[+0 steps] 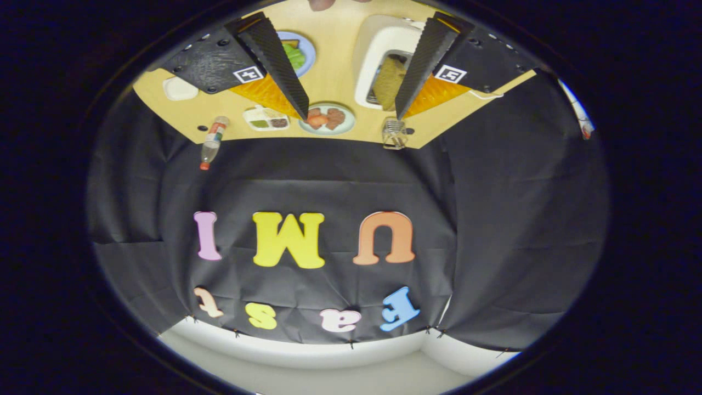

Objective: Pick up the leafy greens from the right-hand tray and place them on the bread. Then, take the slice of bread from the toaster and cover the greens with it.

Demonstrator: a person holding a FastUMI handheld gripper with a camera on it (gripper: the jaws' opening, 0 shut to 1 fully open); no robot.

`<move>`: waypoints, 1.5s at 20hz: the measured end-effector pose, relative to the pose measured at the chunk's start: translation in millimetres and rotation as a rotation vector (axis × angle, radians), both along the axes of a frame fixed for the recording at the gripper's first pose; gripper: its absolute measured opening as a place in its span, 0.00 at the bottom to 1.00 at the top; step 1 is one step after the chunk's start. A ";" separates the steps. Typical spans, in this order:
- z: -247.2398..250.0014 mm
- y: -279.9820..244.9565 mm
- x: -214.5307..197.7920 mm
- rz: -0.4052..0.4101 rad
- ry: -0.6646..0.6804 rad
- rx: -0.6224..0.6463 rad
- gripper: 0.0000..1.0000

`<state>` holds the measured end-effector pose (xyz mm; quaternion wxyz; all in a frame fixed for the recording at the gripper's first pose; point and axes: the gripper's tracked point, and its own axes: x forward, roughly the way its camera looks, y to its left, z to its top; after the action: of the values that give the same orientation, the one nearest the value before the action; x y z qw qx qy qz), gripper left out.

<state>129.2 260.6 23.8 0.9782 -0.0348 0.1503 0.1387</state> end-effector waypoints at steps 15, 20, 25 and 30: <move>-87.7 55.5 33.8 -0.060 0.219 -0.035 0.55; -102.8 49.5 36.6 -0.097 0.263 -0.061 0.18; -92.5 39.5 37.3 -0.088 0.256 -0.043 0.01; -55.1 28.9 32.9 -0.078 0.223 0.045 0.01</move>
<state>162.1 289.4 -31.3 0.9607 0.0087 0.2562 0.1068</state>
